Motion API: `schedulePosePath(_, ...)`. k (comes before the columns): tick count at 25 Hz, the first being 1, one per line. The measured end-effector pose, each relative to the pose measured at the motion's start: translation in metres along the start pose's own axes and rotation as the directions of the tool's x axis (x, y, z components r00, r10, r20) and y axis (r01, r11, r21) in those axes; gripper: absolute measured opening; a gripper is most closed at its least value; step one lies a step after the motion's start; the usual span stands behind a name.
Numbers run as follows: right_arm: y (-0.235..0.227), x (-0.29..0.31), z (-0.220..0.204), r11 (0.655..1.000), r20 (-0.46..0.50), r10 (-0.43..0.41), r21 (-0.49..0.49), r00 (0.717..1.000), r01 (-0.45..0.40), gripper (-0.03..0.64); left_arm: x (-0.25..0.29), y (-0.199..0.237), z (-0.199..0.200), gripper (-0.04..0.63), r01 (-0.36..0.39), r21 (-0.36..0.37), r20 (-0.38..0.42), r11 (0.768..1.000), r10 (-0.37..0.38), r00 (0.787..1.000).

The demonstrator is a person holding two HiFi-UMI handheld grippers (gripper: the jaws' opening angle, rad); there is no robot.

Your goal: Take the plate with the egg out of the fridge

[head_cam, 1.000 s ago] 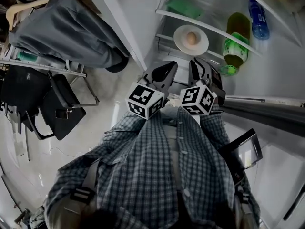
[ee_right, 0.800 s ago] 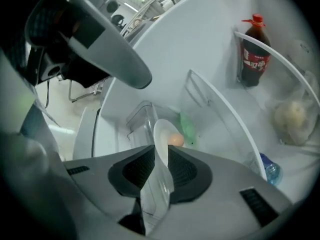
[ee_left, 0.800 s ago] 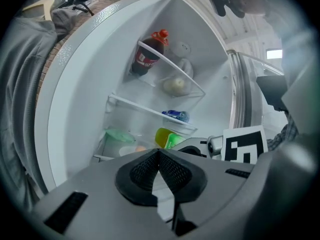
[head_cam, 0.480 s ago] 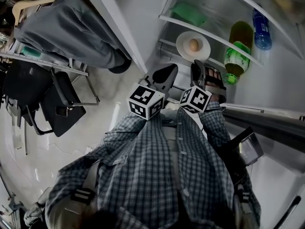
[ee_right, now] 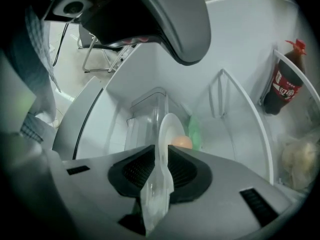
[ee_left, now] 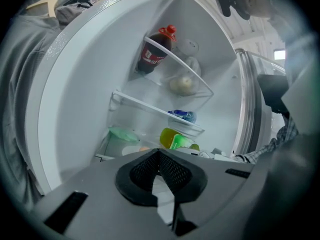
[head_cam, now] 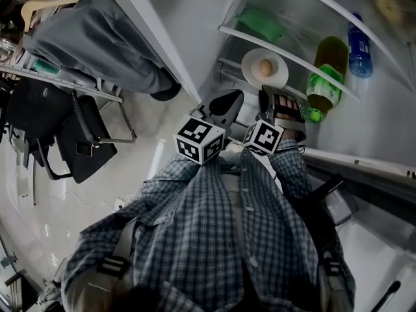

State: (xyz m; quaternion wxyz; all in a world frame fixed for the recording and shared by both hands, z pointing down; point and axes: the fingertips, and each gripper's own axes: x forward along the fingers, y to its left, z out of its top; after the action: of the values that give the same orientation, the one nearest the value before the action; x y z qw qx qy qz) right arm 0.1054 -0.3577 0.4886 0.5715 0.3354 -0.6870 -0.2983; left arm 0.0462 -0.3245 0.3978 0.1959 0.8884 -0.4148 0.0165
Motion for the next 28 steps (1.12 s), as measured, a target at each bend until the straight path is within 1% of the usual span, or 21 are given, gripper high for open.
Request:
schedulePosePath(4, -0.001, 0.004, 0.003, 1.0, 0.018, -0.031, -0.003, 0.999, 0.031, 0.064, 0.004, 0.001, -0.001, 0.006, -0.001, -0.022, -0.006, 1.0, 0.001, 1.0)
schedulePosePath(8, 0.001, 0.005, 0.004, 1.0, 0.019, -0.024, -0.002, 1.0, 0.024, 0.061, 0.009, 0.002, -0.006, 0.006, 0.009, -0.048, -0.02, 0.999, -0.01, 1.0)
schedulePosePath(10, -0.002, 0.005, 0.003, 0.999, 0.018, -0.032, -0.005, 0.999, 0.032, 0.032, 0.012, 0.002, -0.009, 0.006, 0.019, -0.069, -0.027, 0.997, -0.021, 0.999)
schedulePosePath(15, 0.0, 0.003, 0.001, 1.0, 0.016, -0.023, 0.0, 1.0, 0.023, 0.031, 0.023, 0.006, -0.021, 0.006, 0.025, -0.112, -0.05, 0.993, -0.031, 0.998)
schedulePosePath(18, -0.001, 0.001, 0.0, 1.0, 0.014, -0.027, 0.002, 1.0, 0.027, 0.031, 0.029, 0.01, -0.031, 0.006, 0.028, -0.156, -0.069, 0.987, -0.039, 0.997)
schedulePosePath(20, -0.001, -0.001, -0.001, 1.0, 0.013, -0.027, 0.004, 1.0, 0.027, 0.031, 0.032, 0.012, -0.038, 0.006, 0.03, -0.199, -0.078, 0.98, -0.046, 0.996)
schedulePosePath(22, 0.0, -0.003, -0.001, 1.0, 0.013, -0.025, 0.008, 1.0, 0.025, 0.031, 0.035, 0.015, -0.044, 0.006, 0.031, -0.266, -0.081, 0.963, -0.054, 0.995)
schedulePosePath(23, 0.0, -0.004, -0.001, 1.0, 0.013, -0.025, 0.009, 1.0, 0.025, 0.031, 0.036, 0.016, -0.047, 0.006, 0.035, -0.311, -0.081, 0.95, -0.063, 0.995)
schedulePosePath(24, 0.0, -0.005, -0.001, 1.0, 0.013, -0.025, 0.011, 1.0, 0.025, 0.031, 0.038, 0.017, -0.05, 0.006, 0.044, -0.364, -0.078, 0.931, -0.078, 0.994)
schedulePosePath(26, 0.0, -0.007, -0.002, 1.0, 0.013, -0.027, 0.014, 1.0, 0.026, 0.031, 0.04, 0.016, -0.054, 0.008, 0.072, -0.473, -0.057, 0.878, -0.112, 0.992)
schedulePosePath(27, 0.0, -0.008, -0.002, 0.999, 0.014, -0.027, 0.017, 1.0, 0.027, 0.031, 0.041, 0.016, -0.055, 0.008, 0.082, -0.516, -0.045, 0.853, -0.123, 0.991)
schedulePosePath(28, 0.001, -0.009, -0.002, 0.999, 0.014, -0.028, 0.02, 1.0, 0.027, 0.031, 0.043, 0.017, -0.056, 0.009, 0.087, -0.548, -0.035, 0.832, -0.127, 0.991)
